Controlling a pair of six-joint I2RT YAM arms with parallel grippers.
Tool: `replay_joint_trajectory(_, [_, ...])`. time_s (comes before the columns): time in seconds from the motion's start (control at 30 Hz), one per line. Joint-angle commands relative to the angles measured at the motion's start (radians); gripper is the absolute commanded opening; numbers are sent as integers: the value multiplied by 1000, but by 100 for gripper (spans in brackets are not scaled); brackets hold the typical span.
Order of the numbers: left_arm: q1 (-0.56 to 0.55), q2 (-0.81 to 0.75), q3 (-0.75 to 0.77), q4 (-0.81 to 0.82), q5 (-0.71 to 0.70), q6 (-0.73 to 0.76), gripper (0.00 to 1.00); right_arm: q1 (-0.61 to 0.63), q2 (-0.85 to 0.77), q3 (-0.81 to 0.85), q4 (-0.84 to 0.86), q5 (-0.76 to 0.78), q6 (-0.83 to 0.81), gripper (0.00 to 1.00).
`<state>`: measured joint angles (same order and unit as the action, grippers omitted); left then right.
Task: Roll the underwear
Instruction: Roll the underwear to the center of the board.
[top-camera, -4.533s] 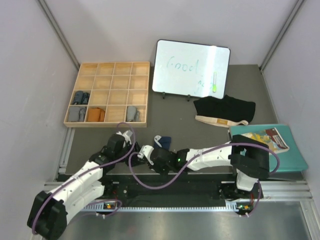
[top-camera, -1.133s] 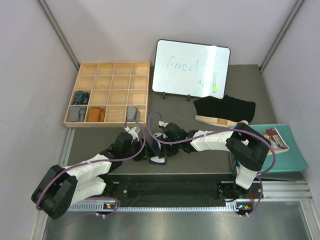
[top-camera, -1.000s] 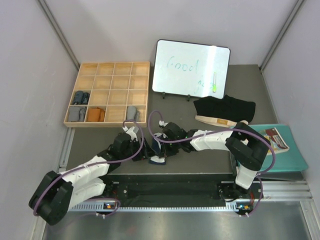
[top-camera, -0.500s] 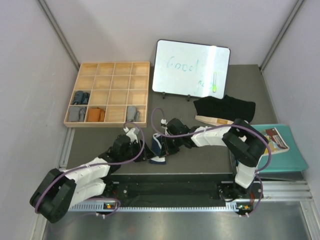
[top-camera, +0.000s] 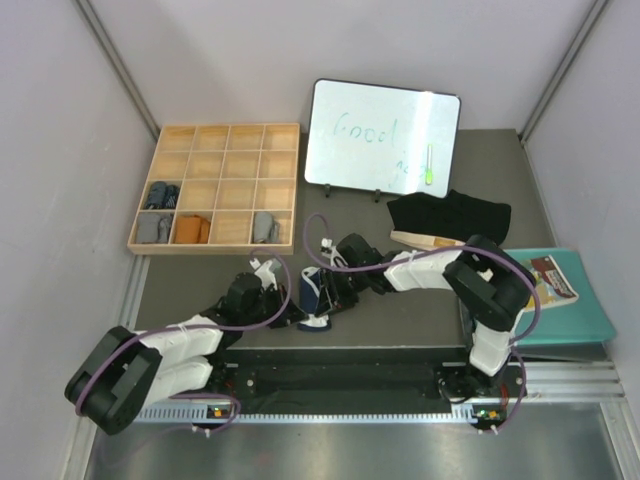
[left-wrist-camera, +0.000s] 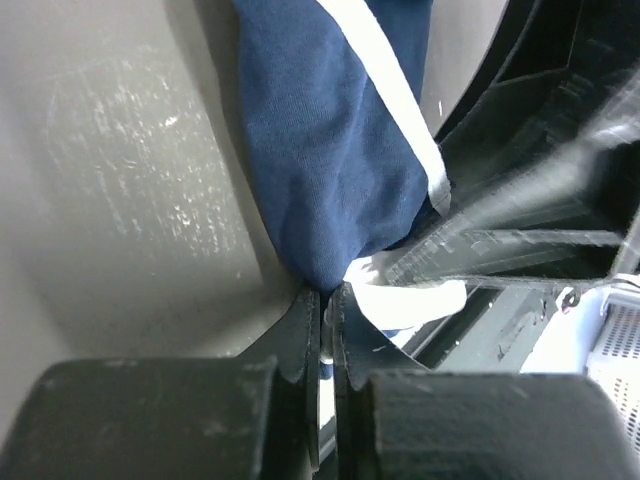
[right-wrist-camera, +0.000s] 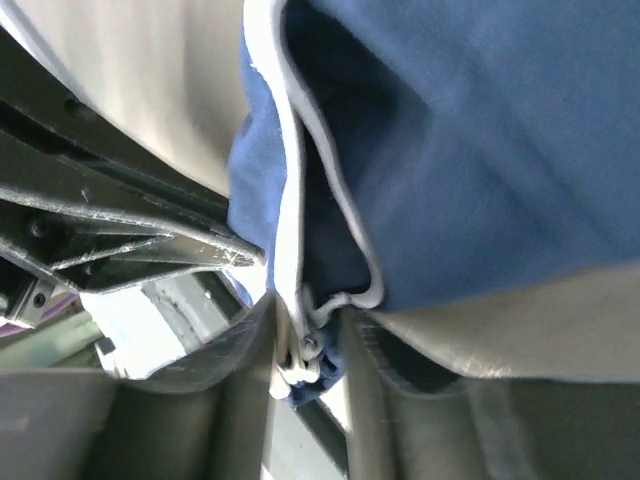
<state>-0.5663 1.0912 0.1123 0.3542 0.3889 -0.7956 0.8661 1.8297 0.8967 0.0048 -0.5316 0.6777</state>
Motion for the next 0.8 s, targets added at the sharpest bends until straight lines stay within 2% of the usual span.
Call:
replay_joint_trajectory(0.0, [-1, 3, 72, -136, 12, 13, 0, -4, -68, -65, -184, 126, -70, 45])
replay_joint_trajectory(0.13, [3, 18, 160, -329, 14, 35, 0, -7, -278, -114, -212, 194, -81, 57])
replay_joint_trajectory(0.27, [20, 59, 213, -420, 82, 24, 0, 17, -469, -212, -80, 269, -115, 63])
replay_joint_trajectory(0.3, [26, 74, 222, -432, 99, 24, 0, 39, -496, -219, -84, 313, -157, 63])
replay_joint_trajectory(0.33, [28, 81, 240, -454, 110, 29, 0, 122, -519, -206, -95, 368, -188, 64])
replay_joint_trajectory(0.37, [29, 87, 251, -486, 128, 33, 0, 170, -549, -193, -109, 490, -219, 64])
replay_joint_trajectory(0.47, [37, 116, 296, -556, 159, 67, 0, 357, -532, -130, -137, 704, -326, 65])
replay_joint_trajectory(0.57, [54, 150, 323, -580, 203, 93, 0, 489, -463, -84, -115, 842, -411, 65])
replay_joint_trajectory(0.77, [78, 222, 366, -641, 249, 153, 0, 645, -353, -36, -42, 1025, -547, 63])
